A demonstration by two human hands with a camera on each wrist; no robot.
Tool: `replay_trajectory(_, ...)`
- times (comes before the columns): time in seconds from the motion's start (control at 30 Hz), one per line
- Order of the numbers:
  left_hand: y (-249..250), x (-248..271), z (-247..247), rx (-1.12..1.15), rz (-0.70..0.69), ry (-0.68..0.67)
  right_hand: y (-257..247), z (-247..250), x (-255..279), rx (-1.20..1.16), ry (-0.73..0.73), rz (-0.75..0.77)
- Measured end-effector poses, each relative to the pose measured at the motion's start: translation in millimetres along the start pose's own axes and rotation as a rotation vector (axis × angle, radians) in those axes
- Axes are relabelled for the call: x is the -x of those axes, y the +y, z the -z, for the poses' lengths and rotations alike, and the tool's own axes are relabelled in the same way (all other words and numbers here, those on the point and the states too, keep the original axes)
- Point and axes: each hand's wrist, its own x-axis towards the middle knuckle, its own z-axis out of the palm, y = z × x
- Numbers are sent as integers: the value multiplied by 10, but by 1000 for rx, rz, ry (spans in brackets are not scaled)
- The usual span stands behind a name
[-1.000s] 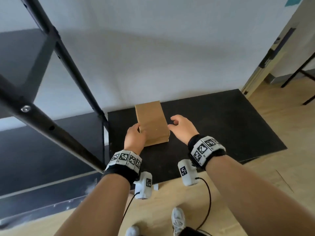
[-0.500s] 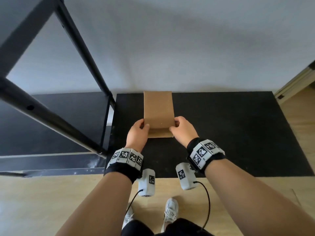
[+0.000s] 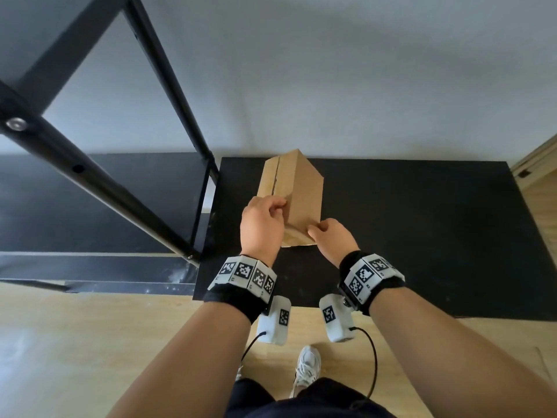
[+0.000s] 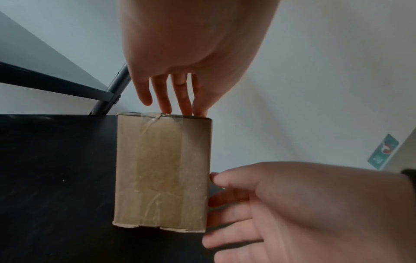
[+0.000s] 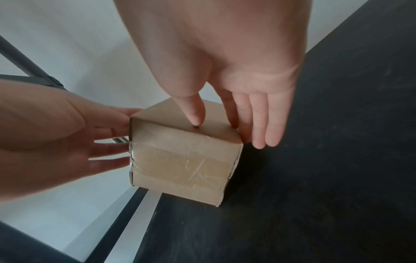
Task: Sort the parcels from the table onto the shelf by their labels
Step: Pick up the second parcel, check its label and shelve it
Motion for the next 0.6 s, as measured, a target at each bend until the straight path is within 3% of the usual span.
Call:
replay_trajectory(0.3,25,37,-126,52,219,-200,-54,228,71,-149,141,123)
replay_trajectory(0.6,-83,100,-108,129,273,-125,20,120,109,-104,116,173)
